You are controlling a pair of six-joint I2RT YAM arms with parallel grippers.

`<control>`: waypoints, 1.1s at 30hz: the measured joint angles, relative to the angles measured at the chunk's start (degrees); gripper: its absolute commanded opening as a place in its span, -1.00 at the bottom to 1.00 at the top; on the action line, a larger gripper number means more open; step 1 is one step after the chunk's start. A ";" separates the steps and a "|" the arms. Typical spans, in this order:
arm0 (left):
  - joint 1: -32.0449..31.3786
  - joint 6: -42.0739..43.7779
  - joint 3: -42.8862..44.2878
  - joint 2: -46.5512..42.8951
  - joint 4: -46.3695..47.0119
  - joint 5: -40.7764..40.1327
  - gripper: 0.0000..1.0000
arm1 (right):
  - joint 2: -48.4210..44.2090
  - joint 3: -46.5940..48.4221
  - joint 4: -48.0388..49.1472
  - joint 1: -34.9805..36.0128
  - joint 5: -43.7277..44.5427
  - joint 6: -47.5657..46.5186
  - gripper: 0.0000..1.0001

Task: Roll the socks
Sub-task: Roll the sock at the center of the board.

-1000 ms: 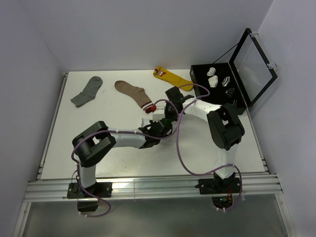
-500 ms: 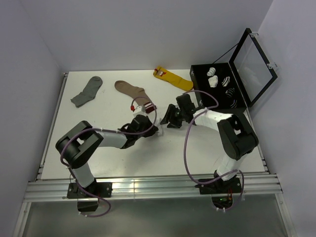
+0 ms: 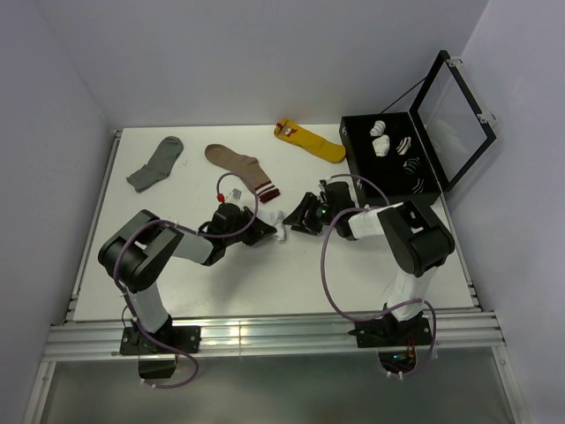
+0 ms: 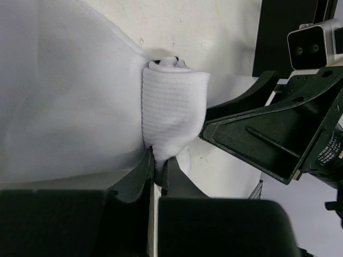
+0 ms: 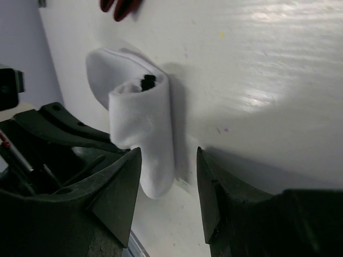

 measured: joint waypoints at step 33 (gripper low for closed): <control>1.90 -3.04 -0.46 2.36 3.37 5.55 -0.99 | 13.00 -1.40 26.38 -0.31 -12.74 10.03 -0.42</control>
